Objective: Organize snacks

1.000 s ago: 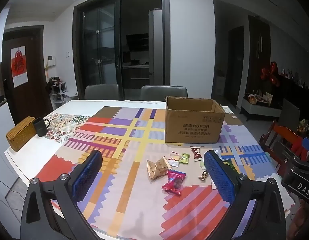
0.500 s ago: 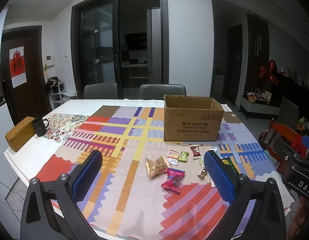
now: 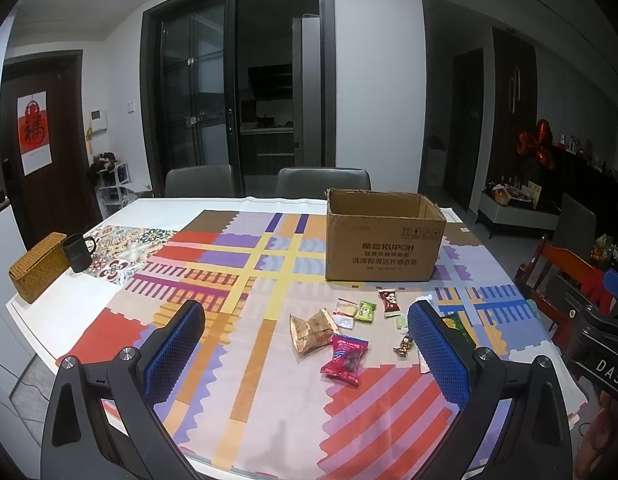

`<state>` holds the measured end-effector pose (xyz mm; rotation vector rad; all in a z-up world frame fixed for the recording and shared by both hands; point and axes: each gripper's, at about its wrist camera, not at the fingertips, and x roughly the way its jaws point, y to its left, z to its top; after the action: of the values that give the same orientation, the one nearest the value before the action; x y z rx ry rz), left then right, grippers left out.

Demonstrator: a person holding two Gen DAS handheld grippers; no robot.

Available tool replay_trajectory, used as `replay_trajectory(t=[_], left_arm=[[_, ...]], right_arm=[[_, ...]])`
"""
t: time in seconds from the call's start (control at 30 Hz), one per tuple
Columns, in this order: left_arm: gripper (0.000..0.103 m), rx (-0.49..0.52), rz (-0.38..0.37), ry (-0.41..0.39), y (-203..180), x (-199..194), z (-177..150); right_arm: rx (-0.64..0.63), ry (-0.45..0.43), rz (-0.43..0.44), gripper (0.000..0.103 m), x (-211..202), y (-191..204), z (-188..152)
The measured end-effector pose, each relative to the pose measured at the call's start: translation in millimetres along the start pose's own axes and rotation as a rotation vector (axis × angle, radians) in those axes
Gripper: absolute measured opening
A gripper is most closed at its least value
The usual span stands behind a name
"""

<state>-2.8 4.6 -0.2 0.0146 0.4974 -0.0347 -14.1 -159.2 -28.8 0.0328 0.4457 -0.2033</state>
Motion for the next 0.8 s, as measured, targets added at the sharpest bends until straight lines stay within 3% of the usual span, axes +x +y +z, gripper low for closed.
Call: replay_trajectory(t=[0.8], left_arm=[[0.103,0.001,-0.002,0.002,-1.3,-0.2,-1.1]], right_arm=[[0.000,0.001,-0.001,0.102,-0.3,-1.2,-1.1]])
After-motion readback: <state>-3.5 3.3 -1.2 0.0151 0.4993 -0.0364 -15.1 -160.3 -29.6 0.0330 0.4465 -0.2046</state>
